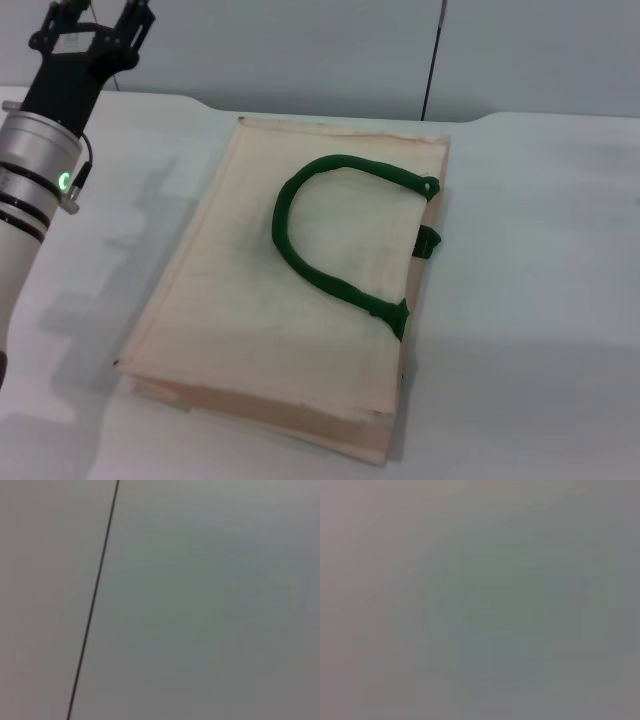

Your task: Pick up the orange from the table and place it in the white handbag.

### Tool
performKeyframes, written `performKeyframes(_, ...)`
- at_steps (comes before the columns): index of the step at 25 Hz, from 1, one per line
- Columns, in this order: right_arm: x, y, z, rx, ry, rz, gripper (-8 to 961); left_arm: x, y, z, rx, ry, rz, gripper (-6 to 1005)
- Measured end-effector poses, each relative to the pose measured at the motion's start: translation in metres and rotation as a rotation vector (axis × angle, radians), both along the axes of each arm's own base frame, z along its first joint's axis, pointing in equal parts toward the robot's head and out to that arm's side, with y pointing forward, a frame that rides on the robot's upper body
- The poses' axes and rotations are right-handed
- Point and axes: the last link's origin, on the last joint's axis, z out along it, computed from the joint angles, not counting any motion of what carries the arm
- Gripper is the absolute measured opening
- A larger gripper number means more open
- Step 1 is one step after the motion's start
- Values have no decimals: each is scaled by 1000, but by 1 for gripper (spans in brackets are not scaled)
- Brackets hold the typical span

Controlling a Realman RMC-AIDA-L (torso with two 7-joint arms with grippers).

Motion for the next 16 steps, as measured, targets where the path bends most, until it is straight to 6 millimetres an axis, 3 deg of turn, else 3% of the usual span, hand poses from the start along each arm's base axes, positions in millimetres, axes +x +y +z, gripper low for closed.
performKeyframes(16, 0, 3, -2, -11, -2, -17, 892, -1, 2, -1, -10, -6, 18, 730)
